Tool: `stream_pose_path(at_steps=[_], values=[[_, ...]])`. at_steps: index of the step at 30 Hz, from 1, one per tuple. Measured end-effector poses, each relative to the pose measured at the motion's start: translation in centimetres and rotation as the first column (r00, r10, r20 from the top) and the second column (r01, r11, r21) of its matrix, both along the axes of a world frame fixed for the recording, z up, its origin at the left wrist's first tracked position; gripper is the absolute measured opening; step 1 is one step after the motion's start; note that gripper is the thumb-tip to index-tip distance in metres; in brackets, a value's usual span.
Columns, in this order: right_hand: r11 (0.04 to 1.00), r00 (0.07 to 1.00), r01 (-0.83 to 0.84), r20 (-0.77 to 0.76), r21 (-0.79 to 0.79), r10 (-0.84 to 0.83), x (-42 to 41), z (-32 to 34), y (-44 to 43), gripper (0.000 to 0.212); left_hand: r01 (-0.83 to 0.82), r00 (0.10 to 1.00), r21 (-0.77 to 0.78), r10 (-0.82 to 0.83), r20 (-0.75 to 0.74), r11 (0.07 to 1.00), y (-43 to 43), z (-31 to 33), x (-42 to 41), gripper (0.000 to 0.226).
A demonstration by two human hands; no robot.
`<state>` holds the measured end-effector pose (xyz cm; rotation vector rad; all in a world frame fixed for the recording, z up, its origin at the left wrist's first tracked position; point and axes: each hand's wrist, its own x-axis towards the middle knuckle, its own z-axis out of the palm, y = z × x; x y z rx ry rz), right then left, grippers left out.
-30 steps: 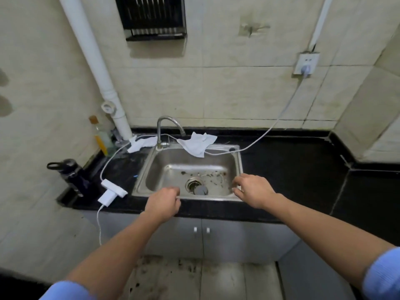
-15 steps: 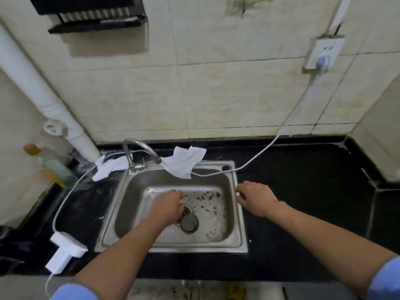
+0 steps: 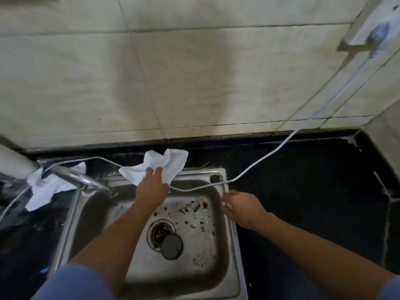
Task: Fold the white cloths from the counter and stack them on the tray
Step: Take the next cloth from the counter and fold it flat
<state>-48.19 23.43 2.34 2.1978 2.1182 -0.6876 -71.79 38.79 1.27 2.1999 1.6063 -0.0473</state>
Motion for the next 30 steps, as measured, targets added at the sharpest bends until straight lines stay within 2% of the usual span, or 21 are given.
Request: stream_pose_path(at_steps=[2, 6, 9, 12, 16, 19, 24, 30], values=[[0.999, 0.999, 0.046, -0.011, -0.015, -0.046, 0.3, -1.2, -0.1, 0.03, -0.037, 0.999, 0.021, 0.036, 0.035, 0.999, 1.8, -1.9, 0.7, 0.055], [0.993, 0.995, 0.098, -0.016, -0.072, -0.1, 1.0, -3.1, -0.7, 0.027, -0.114, 0.993, -0.059, 0.116, 0.035, 0.992, 4.1, -5.3, 1.3, 0.057], [0.985, 0.987, 0.149, -0.044, -0.087, -0.153, 1.3, -3.9, -1.2, 0.023, -0.094, 0.996, 0.005, 0.094, -0.009, 0.996, 4.9, -6.9, 1.0, 0.032], [0.98, 0.981, 0.183, -0.045, -0.082, -0.187, 1.3, -4.1, -1.5, 0.023, -0.118, 0.991, 0.074, 0.113, 0.066, 0.99, 5.4, -7.1, 0.7, 0.008], [0.966, 0.967, 0.245, -0.048, -0.076, -0.249, 1.3, -2.9, -1.9, 0.025, -0.162, 0.966, 0.088, 0.14, 0.218, 0.983, 5.1, -5.7, 1.5, 0.008], [0.951, 0.952, 0.301, -0.037, -0.062, -0.304, 1.9, -1.2, -2.7, 0.025, -0.105, 0.948, 0.052, 0.084, 0.308, 0.993, 3.8, -2.9, 3.2, 0.015], [0.925, 0.928, 0.373, 0.022, -0.066, -0.373, 4.6, 0.7, -5.7, 0.024, 0.053, 0.93, 0.07, -0.074, 0.36, 0.996, 0.6, 2.3, 7.1, 0.013], [0.849, 0.852, 0.521, 0.005, -0.088, -0.523, 8.5, 1.4, -11.6, 0.027, 0.256, 0.849, 0.069, -0.259, 0.461, 0.964, -7.5, 5.6, 13.1, 0.024]])
